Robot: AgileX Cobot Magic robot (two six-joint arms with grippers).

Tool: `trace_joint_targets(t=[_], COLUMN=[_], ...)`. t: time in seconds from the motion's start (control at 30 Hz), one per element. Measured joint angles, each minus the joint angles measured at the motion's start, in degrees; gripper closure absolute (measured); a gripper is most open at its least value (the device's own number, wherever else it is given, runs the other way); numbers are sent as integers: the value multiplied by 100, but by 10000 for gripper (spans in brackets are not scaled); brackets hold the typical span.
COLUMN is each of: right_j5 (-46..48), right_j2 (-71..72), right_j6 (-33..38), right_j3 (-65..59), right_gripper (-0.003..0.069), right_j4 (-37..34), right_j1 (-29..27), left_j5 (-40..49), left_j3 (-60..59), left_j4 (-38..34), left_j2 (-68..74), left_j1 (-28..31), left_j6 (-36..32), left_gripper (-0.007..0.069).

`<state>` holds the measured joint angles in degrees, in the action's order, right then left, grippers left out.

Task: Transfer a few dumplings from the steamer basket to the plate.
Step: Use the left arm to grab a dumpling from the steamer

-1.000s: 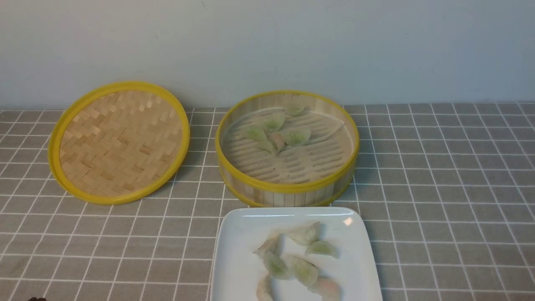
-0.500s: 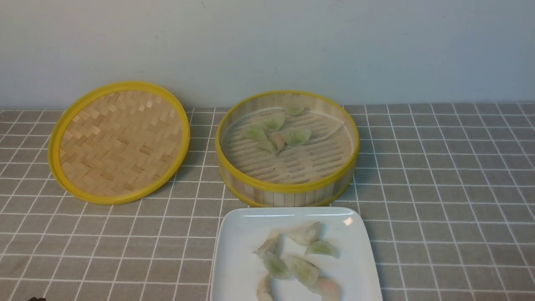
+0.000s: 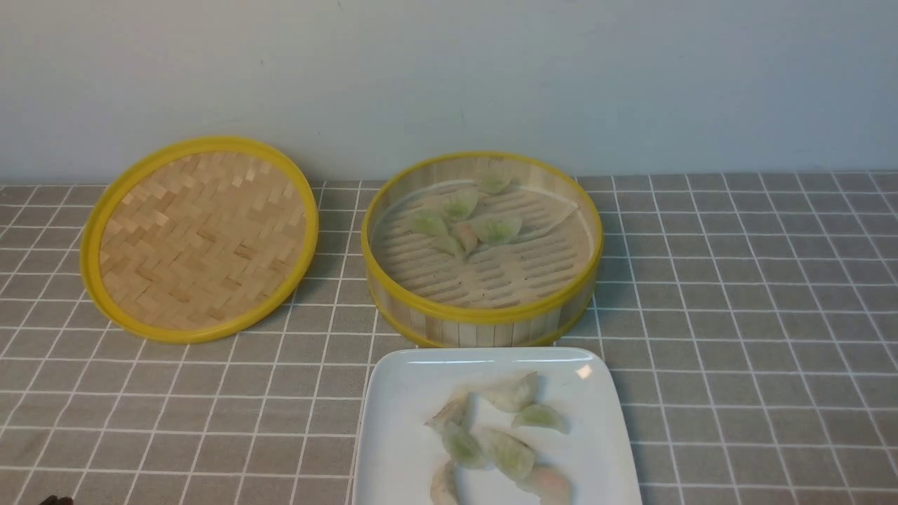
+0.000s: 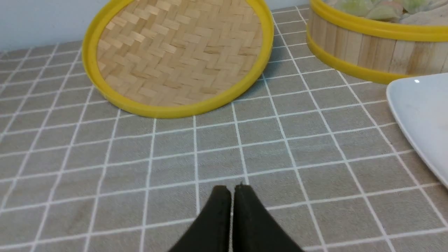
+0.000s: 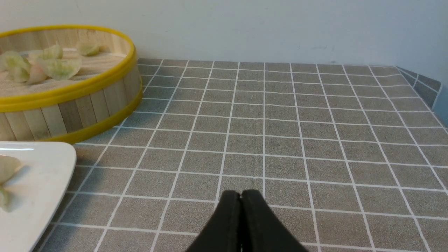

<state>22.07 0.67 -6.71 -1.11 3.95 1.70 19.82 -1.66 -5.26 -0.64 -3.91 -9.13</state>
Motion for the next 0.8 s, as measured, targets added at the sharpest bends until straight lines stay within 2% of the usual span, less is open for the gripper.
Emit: trace_joint_targets(t=[0.07,0.2,0.27,0.37,0.43,0.5,0.57,0.63,0.67,0.73,0.77,0.8], right_j5=[0,0,0,0,0,0,0,0,0,0,0,0], right_j2=[0,0,0,0,0,0,0,0,0,0,0,0], right_j6=[0,0,0,0,0,0,0,0,0,0,0,0], right_j3=[0,0,0,0,0,0,0,0,0,0,0,0], right_gripper=[673,673,673,673,673,673,673,673,673,673,673,673], right_j4=[0,0,0,0,0,0,0,0,0,0,0,0], right_j1=[0,0,0,0,0,0,0,0,0,0,0,0], left_j5=[-485,-1697,-2404,-3222,-3617,-4506,-4740,-4590,-4546,-3585,-3468,-2318], left_j3=[-19,-23,-23,-23,-23,-13,177,787,787,1984,1984,2884], left_j4=[-204,-1255,-2093,-2939,-3198,-3513,-3395,-2683,-2683,-1366,-1366,-568], left_j2=[0,0,0,0,0,0,0,167,203,875,947,1539], left_j1=[0,0,0,0,0,0,0,0,0,0,0,0], left_j6=[138,850,1319,1530,1619,1948,2152,2306,2306,2577,2577,2835], left_gripper=[629,629,629,629,629,629,629,629,629,629,629,629])
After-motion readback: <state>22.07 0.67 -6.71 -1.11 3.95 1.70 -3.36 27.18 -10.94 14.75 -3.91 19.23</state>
